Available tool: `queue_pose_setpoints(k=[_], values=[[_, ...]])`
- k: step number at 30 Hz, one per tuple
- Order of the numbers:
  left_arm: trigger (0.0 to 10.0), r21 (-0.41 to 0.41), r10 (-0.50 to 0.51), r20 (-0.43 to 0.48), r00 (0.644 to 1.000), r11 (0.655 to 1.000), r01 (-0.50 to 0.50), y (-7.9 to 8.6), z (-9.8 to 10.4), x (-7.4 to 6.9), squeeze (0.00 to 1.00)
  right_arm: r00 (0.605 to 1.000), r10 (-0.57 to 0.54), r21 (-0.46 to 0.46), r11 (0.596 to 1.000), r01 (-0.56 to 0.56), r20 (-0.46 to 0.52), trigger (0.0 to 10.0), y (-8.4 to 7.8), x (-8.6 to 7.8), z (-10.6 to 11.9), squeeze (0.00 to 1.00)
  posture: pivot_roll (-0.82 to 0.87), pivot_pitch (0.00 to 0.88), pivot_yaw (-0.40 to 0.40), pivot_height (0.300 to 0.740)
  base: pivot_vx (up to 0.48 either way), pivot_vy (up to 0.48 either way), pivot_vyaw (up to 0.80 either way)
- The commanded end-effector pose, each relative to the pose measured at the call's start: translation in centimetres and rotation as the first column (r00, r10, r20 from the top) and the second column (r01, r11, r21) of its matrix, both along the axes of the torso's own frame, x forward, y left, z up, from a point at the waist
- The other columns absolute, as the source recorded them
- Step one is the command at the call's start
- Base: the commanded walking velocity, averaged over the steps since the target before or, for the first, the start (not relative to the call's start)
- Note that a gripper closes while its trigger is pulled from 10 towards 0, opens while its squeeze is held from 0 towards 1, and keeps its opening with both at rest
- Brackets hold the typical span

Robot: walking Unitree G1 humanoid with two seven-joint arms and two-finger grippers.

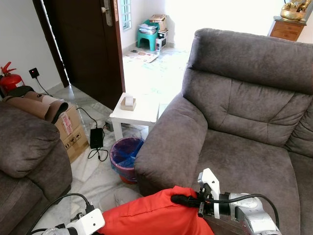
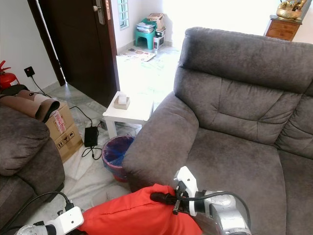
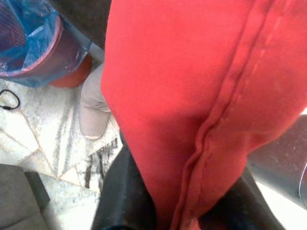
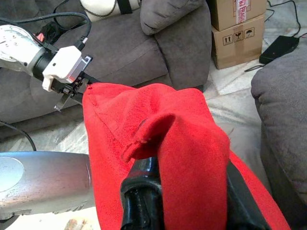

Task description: Move the pillow to the sofa from floor

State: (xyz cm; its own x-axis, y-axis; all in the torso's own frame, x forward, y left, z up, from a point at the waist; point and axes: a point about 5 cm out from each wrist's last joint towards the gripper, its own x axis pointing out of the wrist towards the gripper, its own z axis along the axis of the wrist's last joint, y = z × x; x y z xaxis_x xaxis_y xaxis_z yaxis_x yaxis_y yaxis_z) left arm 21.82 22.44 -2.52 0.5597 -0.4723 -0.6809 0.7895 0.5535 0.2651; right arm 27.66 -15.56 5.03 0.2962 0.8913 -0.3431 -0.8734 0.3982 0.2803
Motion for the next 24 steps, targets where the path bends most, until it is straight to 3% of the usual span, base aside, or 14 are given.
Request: queue_pose_setpoints(k=[1,10,12,15,16,17,18,19,21,23,24], values=[[0.0,-0.040,-0.010,0.053,0.999,0.999,0.012,-0.5,0.8,0.7,0.00,0.997,0.022,0.038,0.999,-0.025,0.074,10.0,0.8,0.6,1.2,0.00,0.09,0.000,-0.018,0.740,0.000,0.000,0.00],[0.0,-0.104,-0.002,0.142,0.990,0.994,0.017,-1.2,2.8,2.6,0.00,0.997,0.015,0.035,0.999,-0.017,0.080,10.0,0.9,0.7,1.1,0.00,0.09,0.000,-0.014,0.740,0.000,0.000,0.00],[0.0,-0.224,0.091,0.303,0.949,0.974,-0.022,-2.4,6.0,5.1,0.00,0.996,-0.024,0.053,0.998,0.020,0.086,10.0,1.2,0.6,1.0,0.00,0.09,0.000,-0.015,0.740,0.000,0.000,0.00],[0.0,-0.276,0.200,0.427,0.882,0.957,-0.083,-3.4,8.1,6.8,0.00,0.989,-0.093,0.041,0.995,0.089,0.116,10.0,1.2,0.7,0.7,0.00,0.09,0.000,-0.016,0.740,0.000,0.000,0.00],[0.0,-0.276,0.200,0.427,0.882,0.957,-0.083,-3.4,8.1,6.8,0.00,0.989,-0.093,0.041,0.995,0.089,0.116,10.0,1.2,0.7,0.7,0.00,0.09,0.000,-0.016,0.740,0.000,0.000,0.00],[7.9,-0.318,0.250,0.455,0.855,0.942,-0.106,-4.2,8.8,7.4,0.00,0.981,-0.149,0.024,0.989,0.147,0.124,10.0,1.0,0.8,0.5,0.00,0.09,0.000,-0.016,0.740,0.000,0.000,0.00],[7.9,-0.318,0.250,0.455,0.855,0.942,-0.106,-4.2,8.8,7.4,0.00,0.981,-0.149,0.024,0.989,0.147,0.124,10.0,1.0,0.8,0.5,0.00,0.09,0.000,-0.016,0.740,0.000,0.000,0.00],[10.0,-0.368,0.296,0.461,0.837,0.922,-0.123,-4.9,9.4,7.8,0.00,0.970,-0.202,0.012,0.979,0.203,0.137,10.0,0.8,1.0,0.3,0.00,0.08,0.002,-0.016,0.740,0.000,0.000,0.00],[10.0,-0.491,0.410,0.417,0.811,0.853,-0.178,-6.7,10.2,8.3,0.00,0.932,-0.327,0.033,0.945,0.326,0.154,10.0,0.6,1.1,0.2,0.00,0.08,0.007,-0.017,0.740,0.000,0.000,0.00],[10.0,-0.468,0.385,0.449,0.807,0.870,-0.154,-7.7,10.5,8.3,0.00,0.899,-0.410,0.056,0.912,0.406,0.155,10.0,0.4,1.2,0.3,0.00,0.07,0.006,-0.020,0.740,0.000,0.000,0.00],[10.0,-0.480,0.396,0.442,0.805,0.862,-0.160,-8.2,10.6,8.3,0.00,0.874,-0.461,0.055,0.887,0.458,0.153,10.0,0.2,1.3,0.2,0.00,0.08,0.009,-0.020,0.740,0.000,0.000,0.00]])
